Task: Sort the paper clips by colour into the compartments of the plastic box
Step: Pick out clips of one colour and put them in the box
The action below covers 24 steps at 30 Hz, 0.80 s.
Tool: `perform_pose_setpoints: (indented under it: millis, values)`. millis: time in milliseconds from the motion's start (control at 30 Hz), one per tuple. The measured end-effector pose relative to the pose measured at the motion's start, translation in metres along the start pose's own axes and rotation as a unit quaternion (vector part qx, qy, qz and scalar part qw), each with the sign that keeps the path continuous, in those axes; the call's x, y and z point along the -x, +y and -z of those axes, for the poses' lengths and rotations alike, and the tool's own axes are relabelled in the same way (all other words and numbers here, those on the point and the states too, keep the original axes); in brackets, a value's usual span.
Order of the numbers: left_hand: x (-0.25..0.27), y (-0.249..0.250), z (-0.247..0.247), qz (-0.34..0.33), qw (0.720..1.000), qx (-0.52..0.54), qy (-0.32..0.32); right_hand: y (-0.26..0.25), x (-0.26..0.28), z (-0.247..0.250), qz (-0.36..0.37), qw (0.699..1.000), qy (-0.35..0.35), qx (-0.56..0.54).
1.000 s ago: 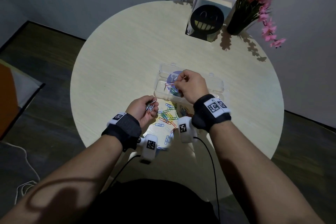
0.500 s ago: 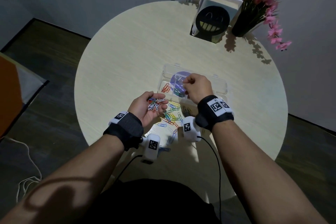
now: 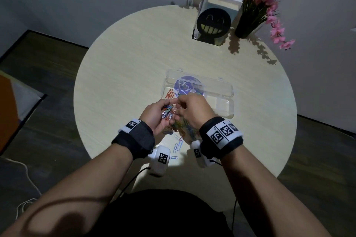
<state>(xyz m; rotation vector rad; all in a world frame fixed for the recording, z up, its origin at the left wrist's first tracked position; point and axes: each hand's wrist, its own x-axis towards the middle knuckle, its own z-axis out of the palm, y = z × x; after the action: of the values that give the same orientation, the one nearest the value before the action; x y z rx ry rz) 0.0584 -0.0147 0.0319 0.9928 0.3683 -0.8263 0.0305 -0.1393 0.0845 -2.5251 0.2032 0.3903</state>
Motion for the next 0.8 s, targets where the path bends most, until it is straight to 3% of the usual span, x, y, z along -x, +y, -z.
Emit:
perform_pose_setpoints:
  millis: [400,567,667,800]
  values:
    - [-0.003,-0.003,0.001,0.043,0.998,0.023,-0.027,0.006,0.003,0.003,0.014,0.999,0.002,0.044]
    - [-0.004,0.000,0.003,0.047,0.997,0.051,-0.033,0.002,0.011,0.011,0.025,0.999,0.020,-0.020]
    - [-0.005,-0.001,0.002,0.048,0.996,0.064,-0.025,-0.007,0.015,0.004,0.076,0.996,-0.008,-0.049]
    - [-0.004,-0.002,0.003,0.061,0.995,0.079,-0.024,-0.011,0.014,-0.013,0.110,0.992,-0.027,0.047]
